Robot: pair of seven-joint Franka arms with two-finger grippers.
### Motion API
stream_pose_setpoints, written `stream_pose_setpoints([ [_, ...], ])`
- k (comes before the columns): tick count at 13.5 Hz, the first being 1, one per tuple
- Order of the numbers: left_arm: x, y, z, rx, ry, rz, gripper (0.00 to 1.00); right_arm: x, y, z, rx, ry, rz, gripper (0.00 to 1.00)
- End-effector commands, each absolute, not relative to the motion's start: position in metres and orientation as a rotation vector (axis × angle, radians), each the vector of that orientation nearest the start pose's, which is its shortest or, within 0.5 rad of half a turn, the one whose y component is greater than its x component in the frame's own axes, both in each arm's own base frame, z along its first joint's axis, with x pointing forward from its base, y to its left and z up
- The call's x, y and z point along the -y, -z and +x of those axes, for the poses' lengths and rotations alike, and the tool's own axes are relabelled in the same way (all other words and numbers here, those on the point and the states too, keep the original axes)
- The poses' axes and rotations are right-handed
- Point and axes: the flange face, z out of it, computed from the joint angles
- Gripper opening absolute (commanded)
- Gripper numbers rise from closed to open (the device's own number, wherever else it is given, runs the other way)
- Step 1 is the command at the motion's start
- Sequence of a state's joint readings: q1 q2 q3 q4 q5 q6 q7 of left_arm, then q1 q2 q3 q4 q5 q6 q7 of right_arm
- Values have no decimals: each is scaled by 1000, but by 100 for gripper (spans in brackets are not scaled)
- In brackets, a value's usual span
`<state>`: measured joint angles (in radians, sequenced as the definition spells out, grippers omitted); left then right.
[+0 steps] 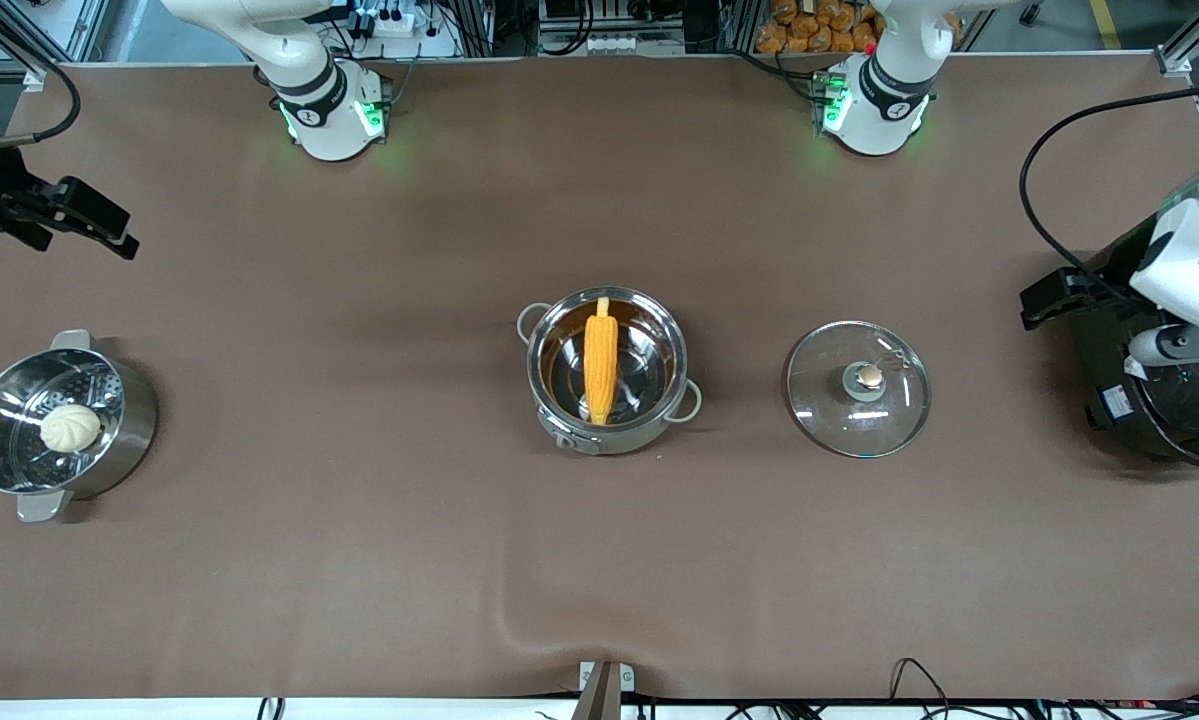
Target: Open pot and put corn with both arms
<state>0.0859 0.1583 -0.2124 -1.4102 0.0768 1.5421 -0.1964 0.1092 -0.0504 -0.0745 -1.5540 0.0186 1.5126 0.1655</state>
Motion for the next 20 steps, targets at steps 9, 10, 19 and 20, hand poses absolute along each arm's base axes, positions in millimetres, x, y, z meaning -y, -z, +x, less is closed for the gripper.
stream_pose_setpoints([
  [9,48,-648,530,102,-4,-3111,100,-11,-654,534,-166,-71,-3126,100],
  [10,41,-647,525,121,-5,-3111,100,-11,-654,534,-168,-71,-3126,100],
  [19,32,-661,520,72,-8,-3143,100,-14,-647,538,-159,-90,-3128,100],
  [20,32,-662,520,69,-5,-3145,100,-15,-648,537,-158,-94,-3134,100],
])
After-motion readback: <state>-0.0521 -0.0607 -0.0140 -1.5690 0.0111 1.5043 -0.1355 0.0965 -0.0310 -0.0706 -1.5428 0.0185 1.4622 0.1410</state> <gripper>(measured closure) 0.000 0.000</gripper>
